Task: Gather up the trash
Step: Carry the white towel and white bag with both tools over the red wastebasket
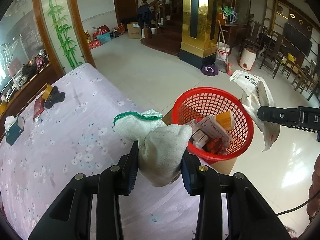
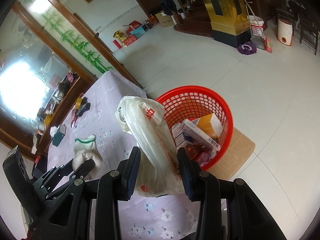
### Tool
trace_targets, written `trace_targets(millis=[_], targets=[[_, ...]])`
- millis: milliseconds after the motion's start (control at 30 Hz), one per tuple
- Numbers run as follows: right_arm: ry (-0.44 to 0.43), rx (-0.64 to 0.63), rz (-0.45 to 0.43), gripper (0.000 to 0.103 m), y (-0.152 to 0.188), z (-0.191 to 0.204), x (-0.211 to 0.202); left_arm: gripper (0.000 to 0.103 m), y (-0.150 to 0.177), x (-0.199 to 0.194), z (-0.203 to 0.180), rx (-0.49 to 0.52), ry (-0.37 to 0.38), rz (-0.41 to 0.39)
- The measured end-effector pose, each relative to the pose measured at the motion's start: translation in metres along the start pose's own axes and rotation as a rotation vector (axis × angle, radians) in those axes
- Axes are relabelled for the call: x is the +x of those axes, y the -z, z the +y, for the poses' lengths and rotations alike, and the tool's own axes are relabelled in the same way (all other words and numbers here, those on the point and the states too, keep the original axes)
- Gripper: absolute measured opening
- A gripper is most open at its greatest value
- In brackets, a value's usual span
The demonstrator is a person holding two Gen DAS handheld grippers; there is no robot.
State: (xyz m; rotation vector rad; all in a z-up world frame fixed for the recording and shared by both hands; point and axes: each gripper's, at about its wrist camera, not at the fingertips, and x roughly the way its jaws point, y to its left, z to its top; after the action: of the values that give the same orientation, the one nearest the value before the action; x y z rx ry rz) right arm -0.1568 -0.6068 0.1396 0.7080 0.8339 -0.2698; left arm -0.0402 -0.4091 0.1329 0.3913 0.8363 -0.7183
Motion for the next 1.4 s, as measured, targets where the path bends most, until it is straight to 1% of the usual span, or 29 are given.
trace_targets(millis=[367,667,867,1133,1400], targets=[[0.008,0.017,-0.014,0.042,-0.012,-0.009,-0.003,0.036,-0.019,0.004,-0.012,0.025,0.027,-0.014],[0.014,0.024,-0.028,0.042,-0.025,-0.014,-0.006,0.036,-0.035,0.008,-0.017,0.017,0.074,-0.011],[0.017,0.036,-0.032,0.043,-0.028,-0.018,-0.006,0.036,-0.042,0.011,-0.030,0.027,0.101,-0.010],[0.024,0.056,-0.032,0.043,-0.032,-0.031,-0.007,0.036,-0.048,0.021,-0.047,0.051,0.103,-0.002],[0.021,0.080,-0.017,0.044,-0.035,-0.041,0.002,0.036,-0.049,0.031,-0.057,0.066,0.101,0.014]])
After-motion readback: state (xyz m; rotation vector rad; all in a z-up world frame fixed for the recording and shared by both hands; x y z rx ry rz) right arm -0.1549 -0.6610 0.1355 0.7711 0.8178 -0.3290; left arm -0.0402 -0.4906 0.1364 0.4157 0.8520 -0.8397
